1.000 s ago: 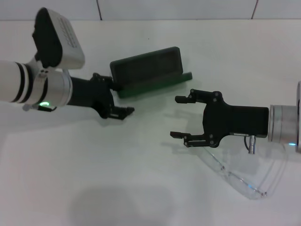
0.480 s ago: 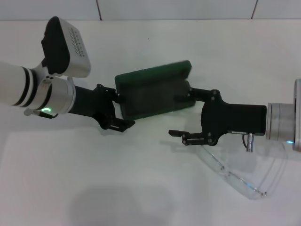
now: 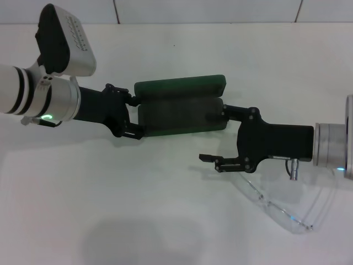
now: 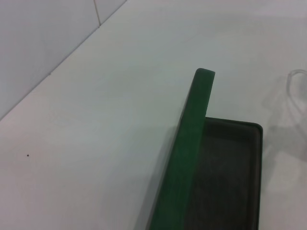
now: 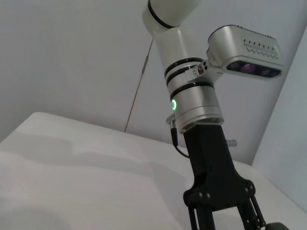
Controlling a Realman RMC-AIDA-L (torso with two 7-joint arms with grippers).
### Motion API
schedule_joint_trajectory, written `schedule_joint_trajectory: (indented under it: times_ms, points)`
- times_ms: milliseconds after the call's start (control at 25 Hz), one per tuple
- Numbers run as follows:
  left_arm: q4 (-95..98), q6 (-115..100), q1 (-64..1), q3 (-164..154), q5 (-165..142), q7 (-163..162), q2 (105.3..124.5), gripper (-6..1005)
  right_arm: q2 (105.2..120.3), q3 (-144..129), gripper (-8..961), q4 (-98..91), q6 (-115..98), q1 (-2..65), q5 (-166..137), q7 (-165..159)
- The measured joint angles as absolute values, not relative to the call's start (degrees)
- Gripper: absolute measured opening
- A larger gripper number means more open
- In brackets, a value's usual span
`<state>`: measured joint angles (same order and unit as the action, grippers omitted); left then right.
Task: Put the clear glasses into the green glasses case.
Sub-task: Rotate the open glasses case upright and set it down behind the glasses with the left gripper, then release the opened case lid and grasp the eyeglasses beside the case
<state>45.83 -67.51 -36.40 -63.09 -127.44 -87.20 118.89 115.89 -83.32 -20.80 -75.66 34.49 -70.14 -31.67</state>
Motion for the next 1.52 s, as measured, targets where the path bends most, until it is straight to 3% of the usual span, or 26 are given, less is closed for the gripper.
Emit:
schedule_joint_trajectory:
  times_ms: [320, 640, 720, 1000, 1120, 1280, 1400, 1520]
  points:
    - [50.26, -71.4, -33.91, -63.11, -127.05, -87.88, 118.99, 737, 115.9, -83.13, 768, -20.81, -75.68, 34.14, -69.93, -31.76]
    - [55.96, -75.6, -23.72, -62.97, -109.34, -79.93, 119.48, 737, 115.85, -82.91, 768, -21.59, -75.97, 34.18, -69.63, -33.15]
    - [50.29, -77.92, -17.19, -63.52, -88.71, -66.04, 119.62, 737, 115.63, -82.9, 768, -22.91, -75.43, 34.11, -69.65, -35.04]
    - [32.74, -83.85, -13.85, -63.95, -65.46, -50.34, 119.78, 736, 112.97, -82.74, 767, -39.28, -74.93, 32.02, -78.39, -56.7]
    - [25.84, -85.69, -14.05, -63.95, -59.3, -43.93, 119.91, 736, 112.55, -82.68, 767, -51.44, -74.9, 31.53, -91.51, -73.65]
    - [11.82, -89.32, -15.85, -64.17, -50.82, -29.9, 120.4, 735, 113.08, -82.65, 767, -67.08, -77.82, 33.03, -110.7, -101.37]
    - [8.67, -89.52, -17.15, -64.01, -50.44, -27.91, 120.49, 732, 114.82, -80.93, 767, -77.67, -90.05, 37.5, -123.5, -121.93]
    - [6.86, -89.16, -18.4, -63.81, -49.89, -27.75, 120.5, 730, 115.34, -80.25, 767, -80.92, -95.41, 39.77, -126.77, -128.47]
